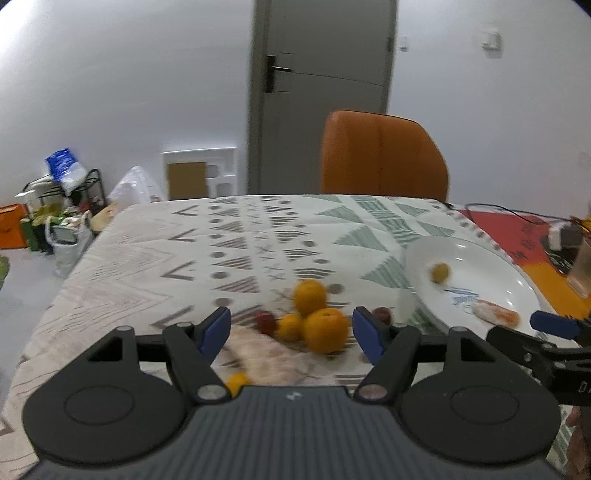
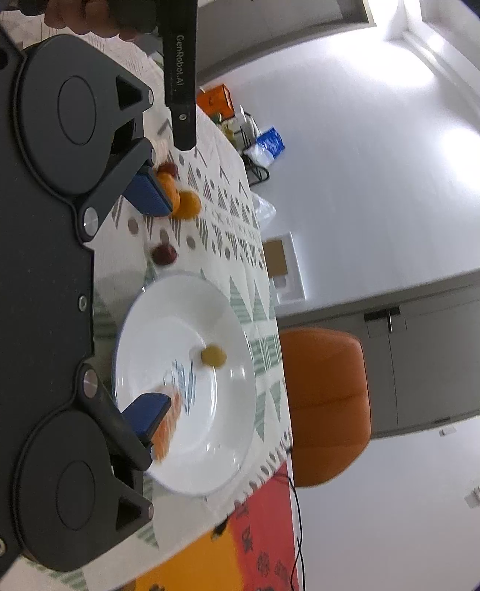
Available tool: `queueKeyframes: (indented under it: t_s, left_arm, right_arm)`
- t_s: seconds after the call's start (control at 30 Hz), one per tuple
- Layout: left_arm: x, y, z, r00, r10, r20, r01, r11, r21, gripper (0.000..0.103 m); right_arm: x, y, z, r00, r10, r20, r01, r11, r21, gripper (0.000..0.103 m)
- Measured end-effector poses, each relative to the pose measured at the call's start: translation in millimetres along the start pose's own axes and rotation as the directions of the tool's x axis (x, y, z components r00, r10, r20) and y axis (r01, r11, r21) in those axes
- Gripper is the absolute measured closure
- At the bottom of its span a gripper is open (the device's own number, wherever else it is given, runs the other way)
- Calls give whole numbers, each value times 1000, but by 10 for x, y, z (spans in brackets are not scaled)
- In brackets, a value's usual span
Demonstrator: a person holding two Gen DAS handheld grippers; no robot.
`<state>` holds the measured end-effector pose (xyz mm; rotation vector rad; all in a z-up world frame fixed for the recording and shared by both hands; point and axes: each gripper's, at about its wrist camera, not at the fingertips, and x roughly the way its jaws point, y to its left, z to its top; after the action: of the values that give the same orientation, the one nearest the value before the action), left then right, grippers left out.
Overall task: Organize fruits
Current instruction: 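Withdraw both grippers from the bowl toward the remaining fruit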
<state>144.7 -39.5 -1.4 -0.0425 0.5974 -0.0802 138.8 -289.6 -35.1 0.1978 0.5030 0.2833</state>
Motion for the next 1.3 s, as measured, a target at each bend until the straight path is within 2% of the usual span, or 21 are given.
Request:
queueKeyframes:
  t_s: [0.2, 0.47, 0.9, 0.97, 1.03, 1.3]
  left_arm:
    - [-61, 267, -43, 999, 54, -2, -54, 997, -46, 32]
    - [-120, 500, -124, 997, 78, -4, -78, 992, -98, 32]
    - [-233, 850, -257, 992, 125, -9, -125, 981, -150, 32]
    - [-258, 907, -278, 991, 137, -10, -137, 978, -157, 32]
    - [-275, 958, -301, 990, 142, -15, -142, 976, -167, 32]
    - [-281, 1107, -388, 985, 168, -33, -171, 963, -207, 32]
  right_arm:
    - [123, 191, 16, 999, 48, -25, -48, 999, -10, 0]
    - [256, 440, 61, 993, 105, -56, -108, 993, -47, 0]
    - [488, 840, 64, 967, 219, -128, -232, 968, -93, 0]
    - [575, 906, 35, 960, 231, -158, -247, 965, -90, 3]
    - [640, 973, 16, 952, 249, -179, -269, 958, -95, 11]
    - [830, 1132, -14, 925, 291, -243, -320, 943, -87, 19]
